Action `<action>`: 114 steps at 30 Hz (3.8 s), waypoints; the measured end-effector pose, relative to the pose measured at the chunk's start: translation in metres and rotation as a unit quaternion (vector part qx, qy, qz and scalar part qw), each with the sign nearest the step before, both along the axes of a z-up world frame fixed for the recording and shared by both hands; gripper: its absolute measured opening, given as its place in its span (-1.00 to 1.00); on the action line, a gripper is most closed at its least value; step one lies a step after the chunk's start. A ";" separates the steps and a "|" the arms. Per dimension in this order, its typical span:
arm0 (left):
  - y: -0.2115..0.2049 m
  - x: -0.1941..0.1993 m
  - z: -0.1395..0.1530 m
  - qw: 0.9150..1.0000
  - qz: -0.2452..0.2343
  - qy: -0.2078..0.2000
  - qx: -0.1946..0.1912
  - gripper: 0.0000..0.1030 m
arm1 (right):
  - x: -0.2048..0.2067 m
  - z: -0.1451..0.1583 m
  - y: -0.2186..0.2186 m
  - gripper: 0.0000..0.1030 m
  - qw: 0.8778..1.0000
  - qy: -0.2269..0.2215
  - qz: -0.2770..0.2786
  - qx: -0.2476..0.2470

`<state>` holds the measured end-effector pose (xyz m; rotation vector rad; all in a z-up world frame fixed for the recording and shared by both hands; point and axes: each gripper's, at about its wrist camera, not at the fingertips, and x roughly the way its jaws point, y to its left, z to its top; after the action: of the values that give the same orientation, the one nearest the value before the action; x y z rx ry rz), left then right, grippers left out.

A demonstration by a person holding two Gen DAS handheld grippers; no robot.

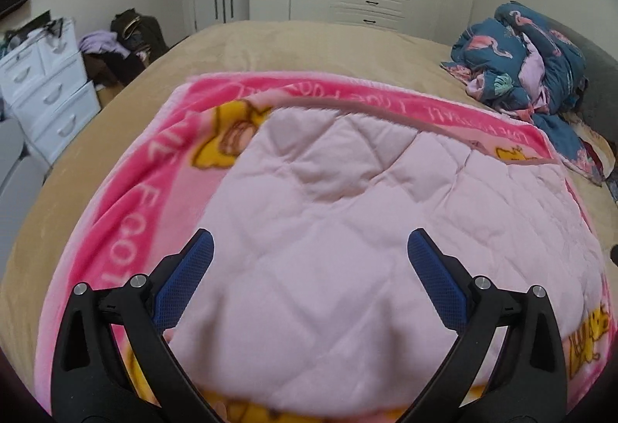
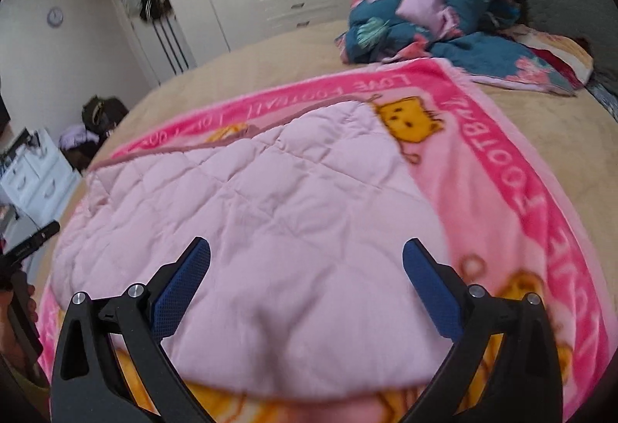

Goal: Fold large clothes

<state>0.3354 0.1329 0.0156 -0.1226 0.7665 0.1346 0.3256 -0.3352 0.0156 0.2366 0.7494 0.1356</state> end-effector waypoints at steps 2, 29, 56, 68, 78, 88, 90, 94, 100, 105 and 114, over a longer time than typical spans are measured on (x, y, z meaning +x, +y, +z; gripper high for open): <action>0.011 -0.012 -0.002 1.000 0.015 0.005 -0.002 0.84 | -0.018 0.000 -0.011 0.92 1.000 -0.003 -0.016 0.007; 0.066 -0.060 -0.092 0.955 0.068 0.088 -0.276 0.84 | -0.051 -0.067 -0.033 0.92 0.985 0.071 -0.084 0.136; 0.061 -0.007 -0.121 0.931 0.128 0.038 -0.339 0.84 | 0.015 -0.114 -0.031 0.92 0.962 0.074 -0.093 0.245; 0.034 -0.009 -0.071 0.972 0.085 0.026 -0.217 -0.09 | 0.013 -0.072 -0.006 -0.23 0.988 0.030 -0.023 0.150; 0.018 -0.027 -0.019 0.987 0.033 -0.006 -0.157 -0.46 | -0.012 -0.011 0.040 -0.48 0.999 -0.026 0.047 -0.001; 0.007 -0.073 0.025 0.992 0.008 -0.032 -0.122 -0.47 | -0.068 0.050 0.062 -0.53 0.987 -0.109 0.105 -0.050; 0.006 -0.082 0.029 0.992 0.006 -0.037 -0.123 -0.47 | -0.080 0.056 0.061 -0.53 0.985 -0.117 0.113 -0.054; 0.007 -0.107 0.036 0.991 0.004 -0.047 -0.124 -0.47 | -0.102 0.067 0.059 -0.53 0.983 -0.126 0.123 -0.053; -0.002 -0.139 0.037 0.992 0.001 -0.051 -0.118 -0.47 | -0.129 0.065 0.047 -0.53 0.983 -0.123 0.128 -0.043; -0.007 -0.168 0.027 0.992 -0.004 -0.046 -0.117 -0.47 | -0.154 0.052 0.035 -0.53 0.986 -0.109 0.125 -0.034; -0.006 -0.191 -0.012 0.994 0.009 -0.011 -0.107 -0.44 | -0.161 -0.001 0.012 -0.48 0.996 -0.040 0.076 0.010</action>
<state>0.1439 0.1271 0.0041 -0.3339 0.7569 0.0677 0.1646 -0.3233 0.0143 0.1926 0.6871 0.2946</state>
